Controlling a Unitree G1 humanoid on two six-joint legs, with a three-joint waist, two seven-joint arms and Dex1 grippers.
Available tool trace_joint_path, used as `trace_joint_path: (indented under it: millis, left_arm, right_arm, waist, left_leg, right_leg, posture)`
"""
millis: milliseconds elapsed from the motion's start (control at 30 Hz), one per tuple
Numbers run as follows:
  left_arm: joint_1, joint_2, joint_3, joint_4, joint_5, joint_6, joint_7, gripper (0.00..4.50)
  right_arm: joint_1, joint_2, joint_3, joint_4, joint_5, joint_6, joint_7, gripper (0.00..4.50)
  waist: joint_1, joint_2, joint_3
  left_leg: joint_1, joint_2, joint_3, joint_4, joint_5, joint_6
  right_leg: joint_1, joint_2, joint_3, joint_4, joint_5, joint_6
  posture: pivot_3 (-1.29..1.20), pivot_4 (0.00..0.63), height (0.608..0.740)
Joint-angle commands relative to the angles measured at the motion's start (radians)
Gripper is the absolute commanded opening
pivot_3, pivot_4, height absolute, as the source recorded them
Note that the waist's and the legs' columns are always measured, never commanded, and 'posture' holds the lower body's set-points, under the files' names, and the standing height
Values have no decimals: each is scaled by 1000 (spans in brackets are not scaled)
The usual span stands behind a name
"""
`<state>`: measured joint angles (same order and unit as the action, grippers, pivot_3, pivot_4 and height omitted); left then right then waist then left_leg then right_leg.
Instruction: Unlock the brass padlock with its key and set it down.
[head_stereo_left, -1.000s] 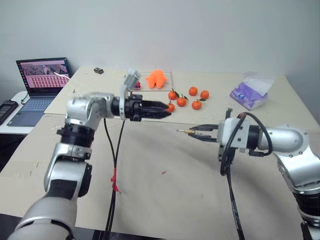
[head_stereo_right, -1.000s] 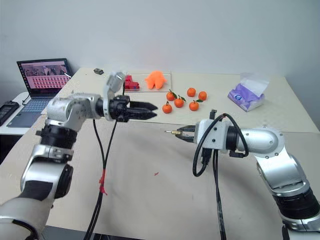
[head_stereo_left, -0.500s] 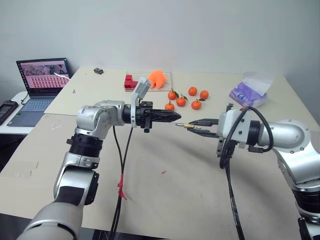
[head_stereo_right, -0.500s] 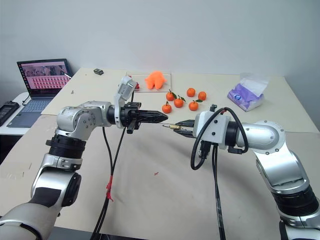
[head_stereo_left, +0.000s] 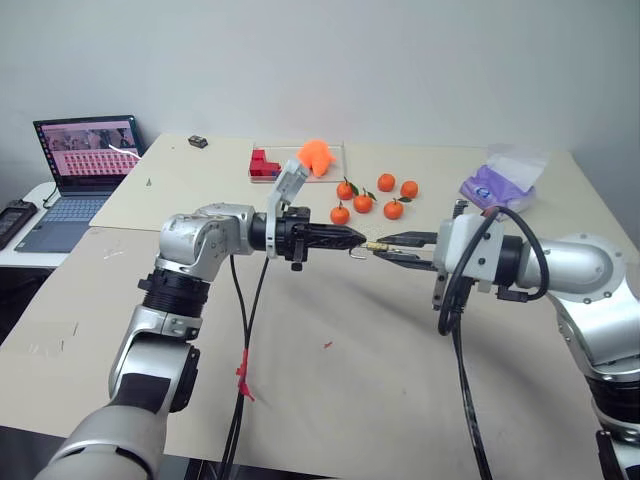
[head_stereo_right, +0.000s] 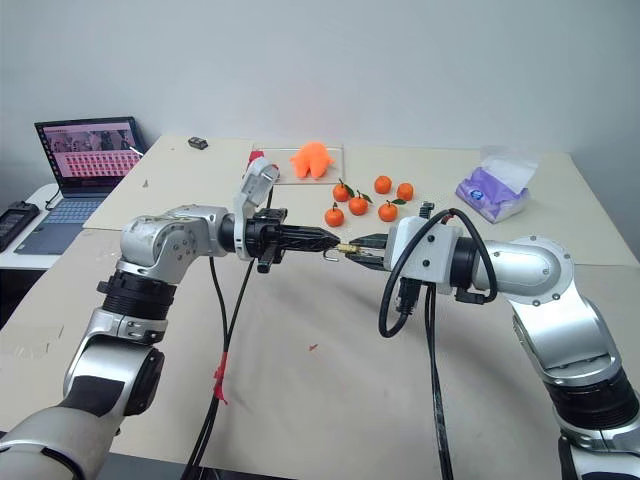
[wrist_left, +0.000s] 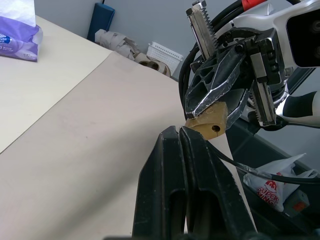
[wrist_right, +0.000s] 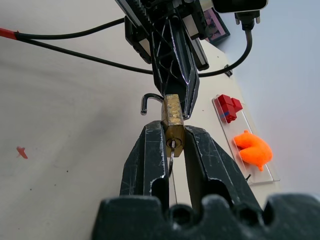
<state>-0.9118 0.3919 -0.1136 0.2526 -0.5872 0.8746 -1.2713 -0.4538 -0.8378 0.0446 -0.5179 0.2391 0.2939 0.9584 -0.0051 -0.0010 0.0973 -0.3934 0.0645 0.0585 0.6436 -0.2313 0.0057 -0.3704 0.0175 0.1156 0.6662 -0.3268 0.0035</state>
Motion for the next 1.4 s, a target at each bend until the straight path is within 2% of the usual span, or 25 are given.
trace_joint_path:
  millis: [33, 633, 1400]
  left_arm:
    - [-11, 3, 0, -21, -7, -11, -11, 88]
    - [7, 22, -4, -20, 1, -23, -7, 88]
    - [-16, 24, -4, 18, 25, -48, -21, 88]
  right_arm:
    - [-30, -10, -41, -1, -5, -20, -14, 109]
    - [-92, -13, -23, 135, -53, -84, 0, 109]
    - [-68, 21, 9, 66, -44, -42, -7, 109]
  waist:
    - [0, 0, 0]
    - [-1, 0, 0]
    - [2, 0, 0]
  left_leg:
    - [0, 0, 0, 0, 0, 0]
    - [0, 0, 0, 0, 0, 0]
    - [0, 0, 0, 0, 0, 0]
  right_leg:
    - [0, 0, 0, 0, 0, 0]
    - [0, 0, 0, 0, 0, 0]
    - [0, 0, 0, 0, 0, 0]
  posture:
    - [0, 150, 673]
    - [0, 150, 673]
    - [0, 150, 673]
